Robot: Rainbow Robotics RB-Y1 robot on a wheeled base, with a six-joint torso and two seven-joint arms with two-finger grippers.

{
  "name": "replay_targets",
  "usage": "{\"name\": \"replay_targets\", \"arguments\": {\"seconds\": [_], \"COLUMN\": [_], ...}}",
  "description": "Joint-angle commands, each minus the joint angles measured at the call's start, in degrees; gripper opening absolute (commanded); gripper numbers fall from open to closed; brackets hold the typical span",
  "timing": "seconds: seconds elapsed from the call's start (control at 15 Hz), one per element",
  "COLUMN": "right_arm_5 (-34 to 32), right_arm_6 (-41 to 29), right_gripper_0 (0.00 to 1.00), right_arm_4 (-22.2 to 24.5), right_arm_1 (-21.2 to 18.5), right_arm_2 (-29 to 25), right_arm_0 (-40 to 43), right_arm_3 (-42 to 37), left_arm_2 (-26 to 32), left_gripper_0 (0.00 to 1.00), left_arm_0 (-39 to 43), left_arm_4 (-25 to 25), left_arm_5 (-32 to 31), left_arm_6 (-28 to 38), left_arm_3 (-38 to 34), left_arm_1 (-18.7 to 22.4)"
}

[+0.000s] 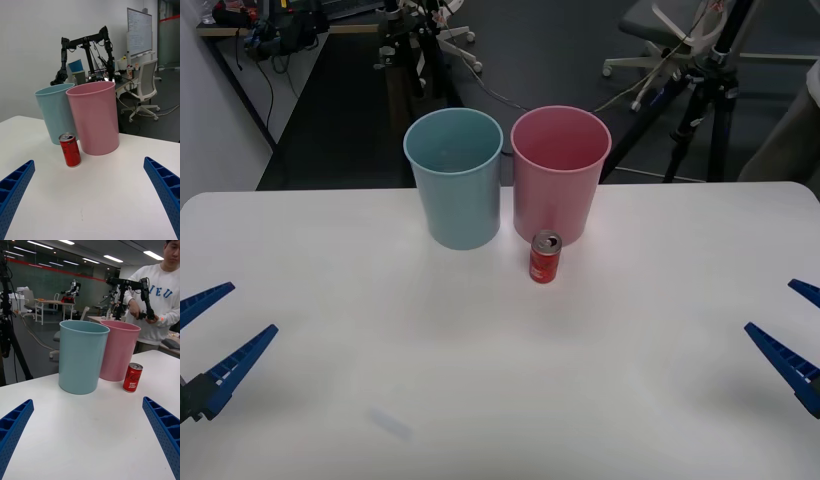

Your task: Grasp the object on the table and drop it into the matching bin: aluminum can to the light blue bin, PET bottle to the pink bin.

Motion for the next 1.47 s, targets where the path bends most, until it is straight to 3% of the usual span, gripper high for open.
{"name": "replay_targets", "arguments": {"seconds": [0.07,0.4,0.87,1.2,1.47], "right_arm_5": [0.21,1.01,4.61,14.72,26.49], "right_arm_6": [0.0,0.53,5.36,15.12,21.27], "right_gripper_0": [1.0,1.0,1.0,1.0,1.0], "right_arm_4": [1.51,3.27,4.41,3.62,0.9], "right_arm_1": [2.43,2.61,2.61,3.22,3.22], "right_arm_2": [0.12,2.67,13.13,21.83,31.05], "right_arm_0": [0.83,1.97,3.82,3.29,1.27], "right_arm_3": [0.43,-1.06,-1.06,-1.06,-1.06], "left_arm_2": [0.0,0.0,0.0,0.0,0.0], "left_gripper_0": [1.0,1.0,1.0,1.0,1.0], "left_arm_0": [0.0,0.0,0.0,0.0,0.0], "left_arm_4": [0.0,0.0,0.0,0.0,0.0], "left_arm_5": [0.0,0.0,0.0,0.0,0.0], "left_arm_6": [0.0,0.0,0.0,0.0,0.0], "left_arm_3": [0.0,0.0,0.0,0.0,0.0], "left_arm_1": [0.0,0.0,0.0,0.0,0.0]}}
